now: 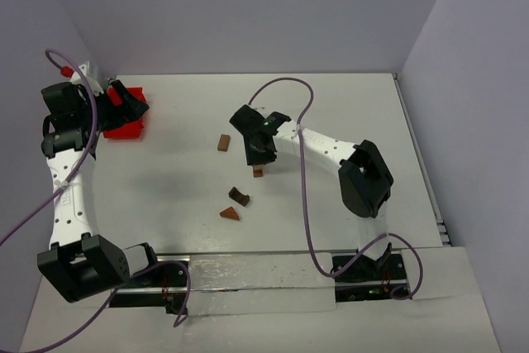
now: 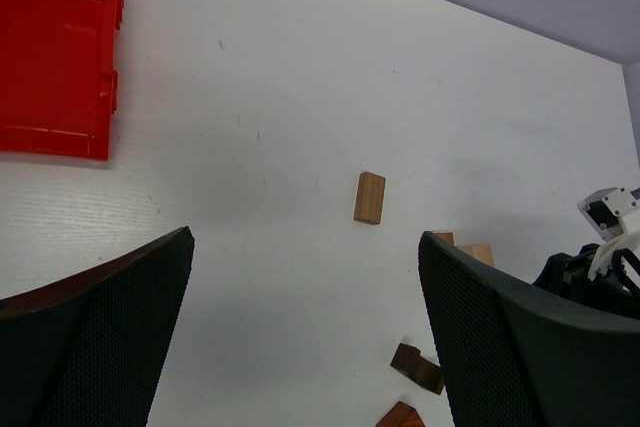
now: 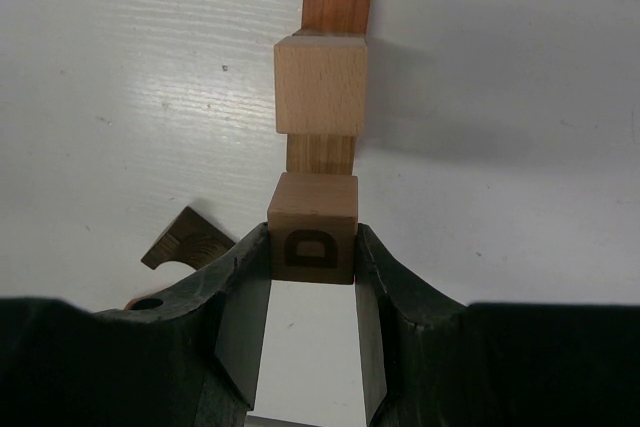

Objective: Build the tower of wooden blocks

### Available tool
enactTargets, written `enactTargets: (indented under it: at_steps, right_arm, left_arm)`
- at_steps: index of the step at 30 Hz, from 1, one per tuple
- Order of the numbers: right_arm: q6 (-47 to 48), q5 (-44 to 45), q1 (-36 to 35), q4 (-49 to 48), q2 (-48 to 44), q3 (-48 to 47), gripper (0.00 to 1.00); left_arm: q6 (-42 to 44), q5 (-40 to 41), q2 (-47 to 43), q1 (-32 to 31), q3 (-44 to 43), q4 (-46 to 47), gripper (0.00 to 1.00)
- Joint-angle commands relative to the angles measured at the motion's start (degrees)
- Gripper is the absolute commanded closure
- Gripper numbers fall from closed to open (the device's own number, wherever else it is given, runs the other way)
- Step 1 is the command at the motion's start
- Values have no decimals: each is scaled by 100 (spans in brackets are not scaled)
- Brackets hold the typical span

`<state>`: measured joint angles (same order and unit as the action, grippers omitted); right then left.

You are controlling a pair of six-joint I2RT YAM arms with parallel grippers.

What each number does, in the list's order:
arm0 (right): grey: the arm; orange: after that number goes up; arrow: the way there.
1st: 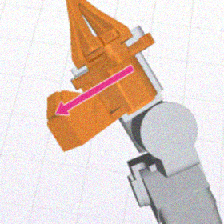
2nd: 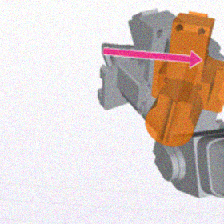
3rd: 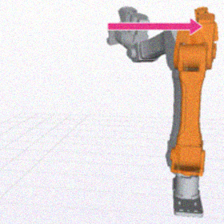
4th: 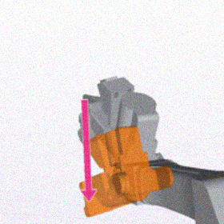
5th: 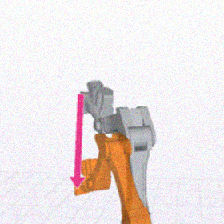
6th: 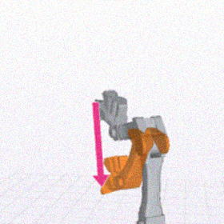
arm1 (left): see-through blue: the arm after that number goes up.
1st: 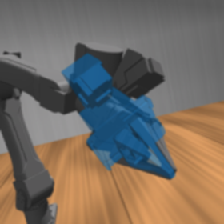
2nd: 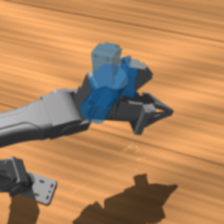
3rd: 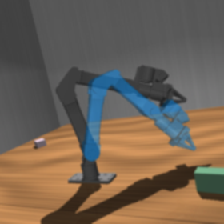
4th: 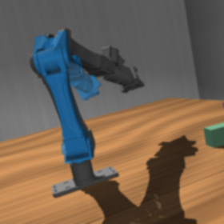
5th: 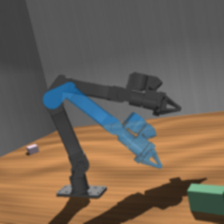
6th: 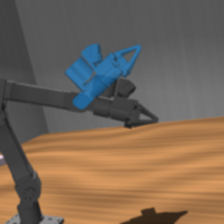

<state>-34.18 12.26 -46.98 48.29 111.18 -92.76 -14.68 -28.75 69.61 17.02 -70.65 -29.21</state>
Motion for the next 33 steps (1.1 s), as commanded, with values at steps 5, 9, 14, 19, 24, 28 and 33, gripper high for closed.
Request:
enactTargets:
  at_steps: [5, 9, 14, 19, 24, 28, 33]
  right_arm:
    - [-100, -105, 61, -22, 94, -276, 100]
    - [-97, -145, 83, -30, 132, -287, 100]
    - [-42, -151, 93, -66, 190, -313, 99]
    - [-9, -171, 128, -66, 236, -341, 98]
    - [26, -155, 137, -82, 264, -375, 95]
    - [80, -145, 145, -92, 273, -385, 96]
    - [110, -146, 145, -103, 247, -381, 96]
  left_arm:
    - [-38, -172, -21, 42, -100, 364, 1]
    - [-53, -193, -9, 39, -115, 364, 1]
    - [-47, -233, -38, 39, -89, 398, 1]
    - [-45, -192, -52, 47, -89, 416, 1]
    - [-61, -200, -35, 47, -90, 424, 1]
    - [-53, -230, -17, 46, -80, 435, 1]
    - [-44, -261, -9, 41, -69, 451, 1]
